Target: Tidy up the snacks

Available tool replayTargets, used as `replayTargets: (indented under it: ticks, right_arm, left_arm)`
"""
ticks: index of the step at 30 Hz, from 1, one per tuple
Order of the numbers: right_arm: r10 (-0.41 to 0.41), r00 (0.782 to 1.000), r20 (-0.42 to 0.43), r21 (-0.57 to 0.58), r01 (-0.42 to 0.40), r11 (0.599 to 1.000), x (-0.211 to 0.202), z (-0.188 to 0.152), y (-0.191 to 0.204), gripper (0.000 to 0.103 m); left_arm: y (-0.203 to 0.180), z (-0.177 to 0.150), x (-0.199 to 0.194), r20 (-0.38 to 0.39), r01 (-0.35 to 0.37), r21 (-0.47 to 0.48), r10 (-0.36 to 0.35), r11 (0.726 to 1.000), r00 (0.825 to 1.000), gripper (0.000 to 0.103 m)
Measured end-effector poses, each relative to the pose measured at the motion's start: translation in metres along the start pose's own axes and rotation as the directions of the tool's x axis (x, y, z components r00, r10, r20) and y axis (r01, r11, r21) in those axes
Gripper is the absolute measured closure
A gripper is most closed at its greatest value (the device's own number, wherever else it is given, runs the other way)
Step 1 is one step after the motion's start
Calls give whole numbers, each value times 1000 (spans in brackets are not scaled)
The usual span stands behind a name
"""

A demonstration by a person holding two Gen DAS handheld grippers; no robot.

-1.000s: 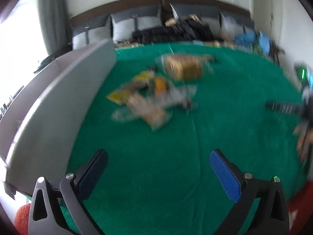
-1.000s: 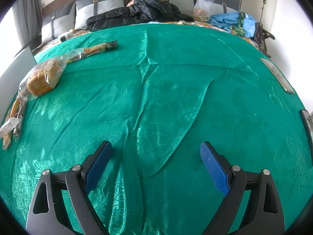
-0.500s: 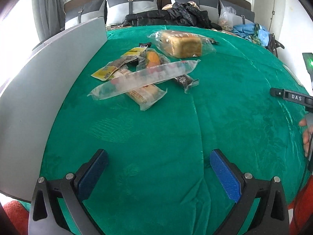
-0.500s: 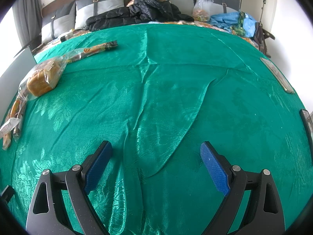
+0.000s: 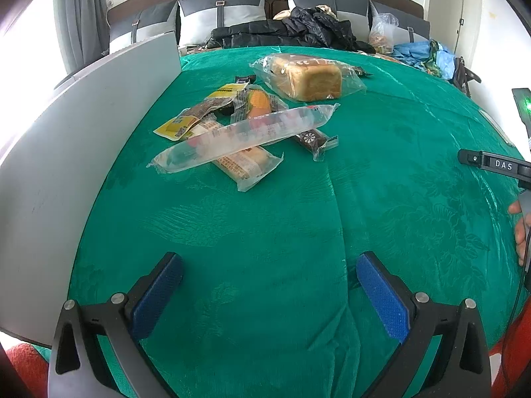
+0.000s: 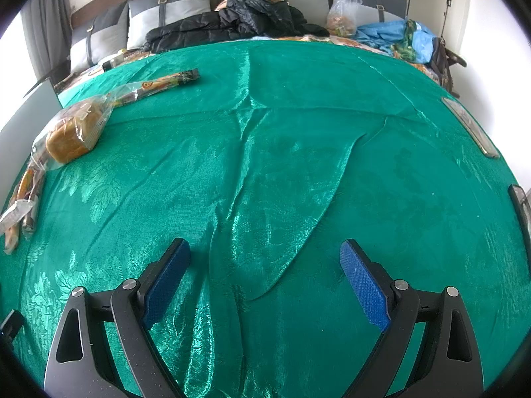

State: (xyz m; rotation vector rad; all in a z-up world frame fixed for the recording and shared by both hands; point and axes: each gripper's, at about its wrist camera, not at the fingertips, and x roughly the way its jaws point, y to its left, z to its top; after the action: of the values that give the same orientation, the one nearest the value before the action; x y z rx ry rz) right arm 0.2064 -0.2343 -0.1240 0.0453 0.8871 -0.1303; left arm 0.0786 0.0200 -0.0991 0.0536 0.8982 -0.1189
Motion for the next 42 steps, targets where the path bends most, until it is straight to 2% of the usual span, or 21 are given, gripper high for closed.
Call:
replayTargets:
  ticks: [27,42]
  right_arm:
    - [-1,1000,-1,1,1,1000,-1,0,0,10]
    - [-1,1000,-1,1,1,1000,-1,0,0,9]
  left_arm:
    - [0,-1,0,11,0,2,0,1000,1000,0]
    - [3,-1,-1,-14,14,5,-14,1000,1000,0]
